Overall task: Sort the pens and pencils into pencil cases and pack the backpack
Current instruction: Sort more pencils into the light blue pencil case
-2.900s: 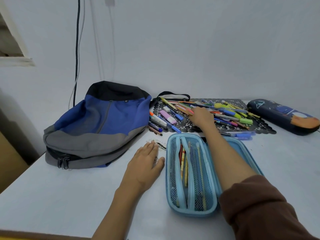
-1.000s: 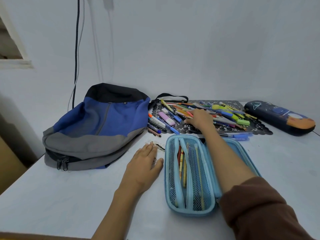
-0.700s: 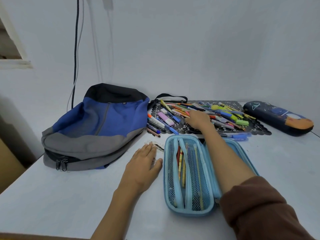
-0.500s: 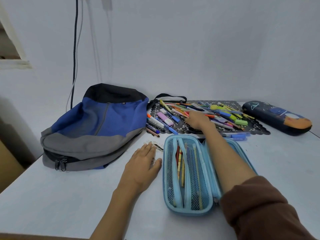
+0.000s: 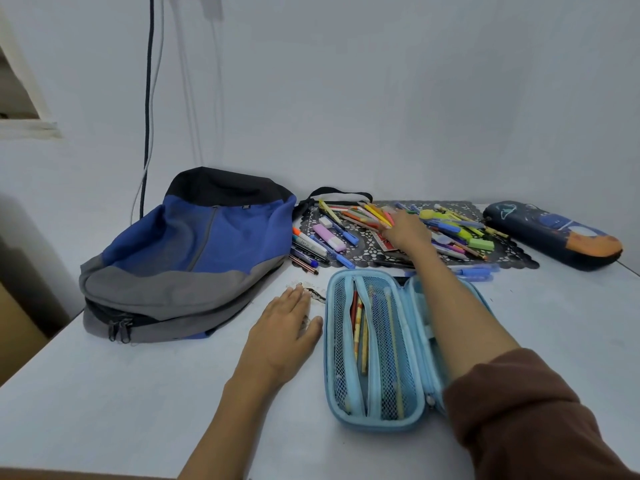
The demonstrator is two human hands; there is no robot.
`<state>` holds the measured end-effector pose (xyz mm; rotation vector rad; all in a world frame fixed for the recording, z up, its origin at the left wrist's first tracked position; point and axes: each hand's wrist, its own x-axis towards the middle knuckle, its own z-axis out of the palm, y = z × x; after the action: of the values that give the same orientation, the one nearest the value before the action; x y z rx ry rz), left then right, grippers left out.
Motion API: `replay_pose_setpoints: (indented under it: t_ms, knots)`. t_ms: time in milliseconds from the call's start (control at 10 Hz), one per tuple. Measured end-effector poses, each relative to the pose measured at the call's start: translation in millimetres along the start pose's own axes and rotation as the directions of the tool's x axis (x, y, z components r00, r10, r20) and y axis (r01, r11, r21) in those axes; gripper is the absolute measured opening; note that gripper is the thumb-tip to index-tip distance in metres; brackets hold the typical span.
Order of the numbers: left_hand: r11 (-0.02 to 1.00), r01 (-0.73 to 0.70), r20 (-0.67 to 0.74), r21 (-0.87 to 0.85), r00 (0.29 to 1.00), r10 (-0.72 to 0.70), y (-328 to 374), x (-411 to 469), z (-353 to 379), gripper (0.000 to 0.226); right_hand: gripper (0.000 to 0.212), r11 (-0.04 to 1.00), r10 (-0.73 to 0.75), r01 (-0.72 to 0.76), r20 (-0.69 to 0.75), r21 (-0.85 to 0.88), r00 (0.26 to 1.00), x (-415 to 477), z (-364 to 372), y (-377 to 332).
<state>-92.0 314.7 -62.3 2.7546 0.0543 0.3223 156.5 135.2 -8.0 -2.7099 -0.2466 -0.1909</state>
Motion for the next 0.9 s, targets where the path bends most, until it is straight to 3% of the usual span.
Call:
replay_pose_setpoints:
  t_ms: [100, 200, 300, 400, 600, 900]
  knots:
    - [1.0, 0.004, 0.009, -0.004, 1.0, -0.004, -0.8, 0.7, 0.5, 0.061, 0.019, 0.994, -0.026, 0.029, 0.032, -0.107, 0.999, -2.6, 4.2, -3.5]
    - [1.0, 0.002, 0.019, 0.001, 1.0, -0.002, -0.6, 1.4, 0.8, 0.069, 0.029, 0.988, -0.049, 0.059, 0.072, -0.143, 0.996, -5.4, 7.5, -6.0]
    - [1.0, -0.001, 0.017, 0.007, 1.0, 0.001, -1.5, 2.0, 1.0, 0.06, 0.035, 0.989, -0.035, 0.049, 0.099, -0.142, 0.994, -6.4, 7.9, -8.8]
    - [1.0, -0.004, 0.008, 0.002, 1.0, 0.004, -1.0, 1.3, 0.9, 0.059, 0.027, 0.991, -0.036, 0.046, 0.08, -0.125, 0.996, -3.8, 8.5, -10.1]
    - [1.0, -0.004, -0.001, 0.003, 1.0, 0.004, 0.2, 0.3, -0.3, 0.06, 0.038, 0.993, -0.027, 0.036, 0.085, -0.11, 0.996, -3.8, 12.4, -10.3]
    - [1.0, -0.006, 0.001, 0.003, 1.0, 0.006, 1.0, 0.4, -1.4, 0.059, 0.018, 0.996, -0.036, 0.038, 0.028, -0.081, 0.999, -7.0, 16.6, -13.2]
